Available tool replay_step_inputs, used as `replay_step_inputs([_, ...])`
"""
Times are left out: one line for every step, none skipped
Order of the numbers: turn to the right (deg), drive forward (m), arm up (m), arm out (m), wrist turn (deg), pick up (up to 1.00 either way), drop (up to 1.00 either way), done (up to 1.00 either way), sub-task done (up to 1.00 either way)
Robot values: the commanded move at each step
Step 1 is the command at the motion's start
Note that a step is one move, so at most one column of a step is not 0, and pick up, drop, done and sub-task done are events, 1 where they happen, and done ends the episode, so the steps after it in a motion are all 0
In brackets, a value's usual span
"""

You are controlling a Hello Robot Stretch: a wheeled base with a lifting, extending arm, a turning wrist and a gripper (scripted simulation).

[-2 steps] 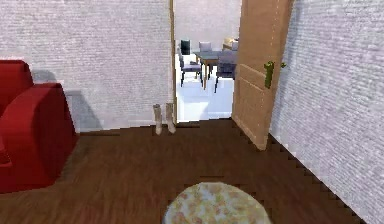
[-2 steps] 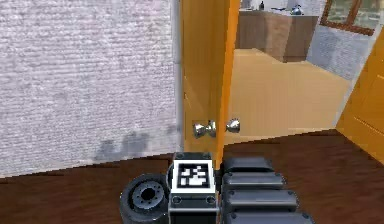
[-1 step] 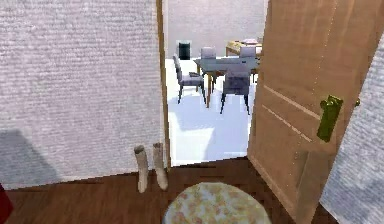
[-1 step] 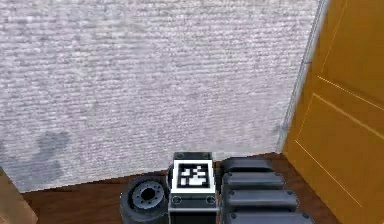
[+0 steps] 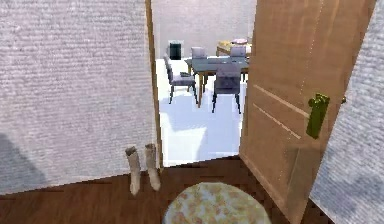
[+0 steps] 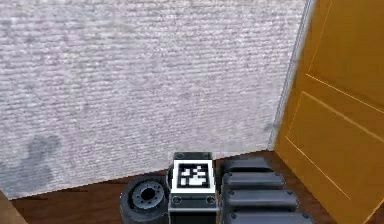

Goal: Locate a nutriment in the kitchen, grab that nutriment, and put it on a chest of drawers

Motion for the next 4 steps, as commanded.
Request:
replay_step_inputs([3.0, 0.0, 0.0, 0.0, 0.0, 0.0, 0.0, 0.0, 0.0])
replay_step_inputs([0.0, 1.0, 0.0, 0.0, 0.0, 0.0, 0.0, 0.0, 0.0])
replay_step_inputs([0.0, 0.4, 0.0, 0.0, 0.0, 0.0, 0.0, 0.0, 0.0])
replay_step_inputs([-6.0, 0.0, 0.0, 0.0, 0.0, 0.0, 0.0, 0.0, 0.0])
